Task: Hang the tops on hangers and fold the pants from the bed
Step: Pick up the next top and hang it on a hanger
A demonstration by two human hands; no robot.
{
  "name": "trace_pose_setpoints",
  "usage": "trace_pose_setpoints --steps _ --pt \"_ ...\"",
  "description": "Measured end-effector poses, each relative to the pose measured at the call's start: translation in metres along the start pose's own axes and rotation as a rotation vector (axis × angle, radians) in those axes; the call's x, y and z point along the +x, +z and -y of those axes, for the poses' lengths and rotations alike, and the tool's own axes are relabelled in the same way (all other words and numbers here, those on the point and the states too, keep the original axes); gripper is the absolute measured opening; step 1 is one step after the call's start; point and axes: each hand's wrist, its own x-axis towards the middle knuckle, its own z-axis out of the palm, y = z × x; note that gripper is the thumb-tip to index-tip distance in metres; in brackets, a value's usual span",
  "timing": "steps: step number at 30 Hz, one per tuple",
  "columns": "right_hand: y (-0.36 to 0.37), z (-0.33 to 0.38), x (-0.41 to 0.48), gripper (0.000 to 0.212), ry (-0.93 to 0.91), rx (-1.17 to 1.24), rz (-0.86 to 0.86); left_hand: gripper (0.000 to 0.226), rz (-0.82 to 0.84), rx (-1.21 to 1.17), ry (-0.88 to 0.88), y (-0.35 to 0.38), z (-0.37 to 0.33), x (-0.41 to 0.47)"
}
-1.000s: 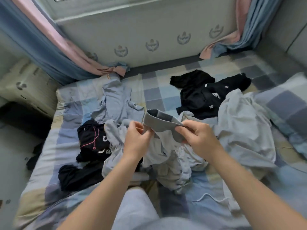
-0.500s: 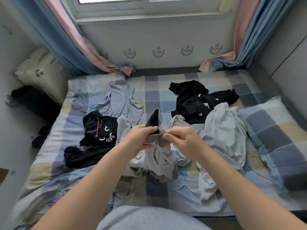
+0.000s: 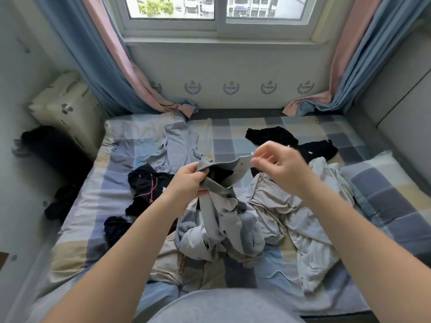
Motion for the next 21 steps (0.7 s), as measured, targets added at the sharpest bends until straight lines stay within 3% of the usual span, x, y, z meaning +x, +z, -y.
trace_pose_setpoints --steps 2,4,6,8,10,13,16,21 --pt "0.030 0.008 0.003 0.059 0.021 -0.105 0.180 0.022 0.077 -0.009 0.041 -0.016 -0.011 -0.009" --pt "0.055 0.017 0.009 0.081 0.057 -0.181 0.227 0.022 0.162 -0.049 0.060 -0.035 -0.020 -0.018" --pt "0.074 0.027 0.018 0.073 0.073 -0.238 0.225 0.023 0.240 -0.089 0.068 -0.054 -0.028 -0.028" --pt "0.086 0.038 0.029 0.041 0.047 -0.278 0.214 0.026 0.260 -0.115 0.083 -0.070 -0.034 -0.035" --pt "0.093 0.050 0.036 0.016 -0.002 -0.199 0.164 0.025 0.174 -0.075 0.115 -0.085 -0.037 -0.039" --pt "0.089 0.075 0.046 0.026 -0.040 0.027 0.026 0.026 -0.022 0.260 0.262 -0.112 -0.035 -0.040" --pt "0.081 0.108 0.057 0.020 -0.111 0.160 -0.079 0.026 -0.103 0.610 0.343 -0.124 -0.033 -0.042" --pt "0.055 0.157 0.074 0.015 -0.239 0.211 -0.230 0.024 -0.261 0.586 0.447 -0.103 -0.050 -0.043"
